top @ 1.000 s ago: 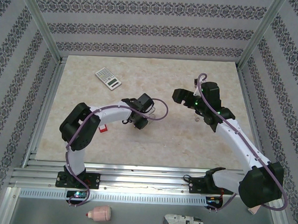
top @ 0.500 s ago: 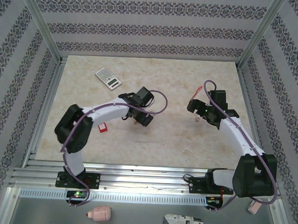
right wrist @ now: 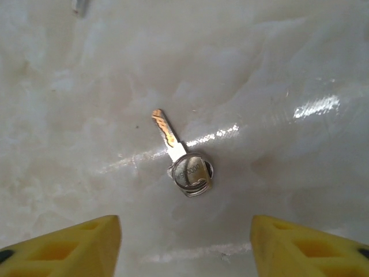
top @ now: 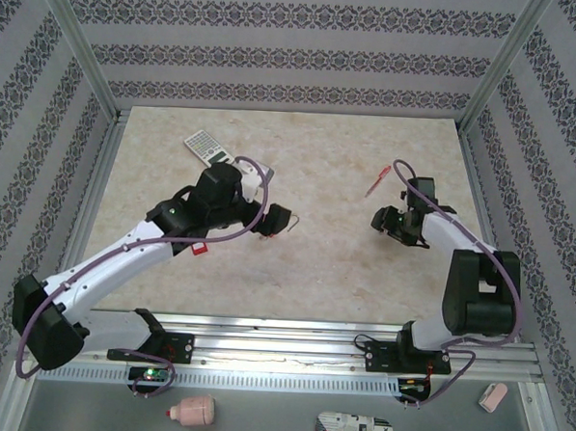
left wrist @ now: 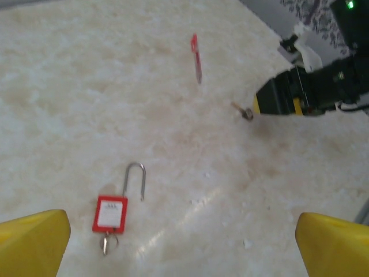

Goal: Unlock with the key

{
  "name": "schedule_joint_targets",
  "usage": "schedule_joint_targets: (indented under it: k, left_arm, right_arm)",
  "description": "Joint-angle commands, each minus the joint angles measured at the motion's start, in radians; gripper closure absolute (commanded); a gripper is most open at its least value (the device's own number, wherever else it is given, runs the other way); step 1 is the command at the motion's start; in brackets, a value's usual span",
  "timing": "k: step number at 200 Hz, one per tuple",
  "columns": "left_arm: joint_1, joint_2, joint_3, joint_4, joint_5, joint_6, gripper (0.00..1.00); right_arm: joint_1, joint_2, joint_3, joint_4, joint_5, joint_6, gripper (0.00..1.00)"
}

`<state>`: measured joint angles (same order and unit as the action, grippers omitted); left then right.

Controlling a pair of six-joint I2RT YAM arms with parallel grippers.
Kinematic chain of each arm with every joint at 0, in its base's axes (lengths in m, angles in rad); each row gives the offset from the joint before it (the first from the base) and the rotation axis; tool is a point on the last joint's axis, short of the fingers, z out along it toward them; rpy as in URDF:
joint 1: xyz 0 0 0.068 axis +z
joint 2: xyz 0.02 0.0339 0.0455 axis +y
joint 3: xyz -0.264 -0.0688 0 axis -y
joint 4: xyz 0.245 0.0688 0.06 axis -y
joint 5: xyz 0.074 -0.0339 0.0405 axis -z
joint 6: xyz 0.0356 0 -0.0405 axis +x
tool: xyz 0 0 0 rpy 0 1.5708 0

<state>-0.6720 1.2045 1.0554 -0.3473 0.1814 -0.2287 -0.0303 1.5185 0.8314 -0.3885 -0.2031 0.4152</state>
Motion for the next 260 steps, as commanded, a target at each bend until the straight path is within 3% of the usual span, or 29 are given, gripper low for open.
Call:
schedule_joint_targets:
  k: [1,148,175,220,260]
  left_arm:
    - [0.005,-0.044,-0.042,0.04,0.037,-0.044,0.0]
    - [0.005,-0.08,-0.091,0.046,0.011,-0.034,0.02]
    - [0.004,-0.079,-0.097,0.046,0.007,-0.035,0.02]
    - [0.005,-0.084,-0.106,0.046,-0.001,-0.031,0.02]
    - [0.004,-0.076,-0.104,0.048,0.003,-0.027,0.02]
  right_arm:
    - [-0.003,0.032,0.048,0.03,-0.018,-0.009,0.41]
    - [0.036,0.193,0.145,-0.061,0.055,-0.018,0.58]
    - [0.038,0.201,0.156,-0.071,0.067,-0.025,0.65]
    - [0.036,0.209,0.15,-0.07,0.084,-0.032,0.69]
    - [0.038,0.223,0.162,-0.085,0.077,-0.038,0.82]
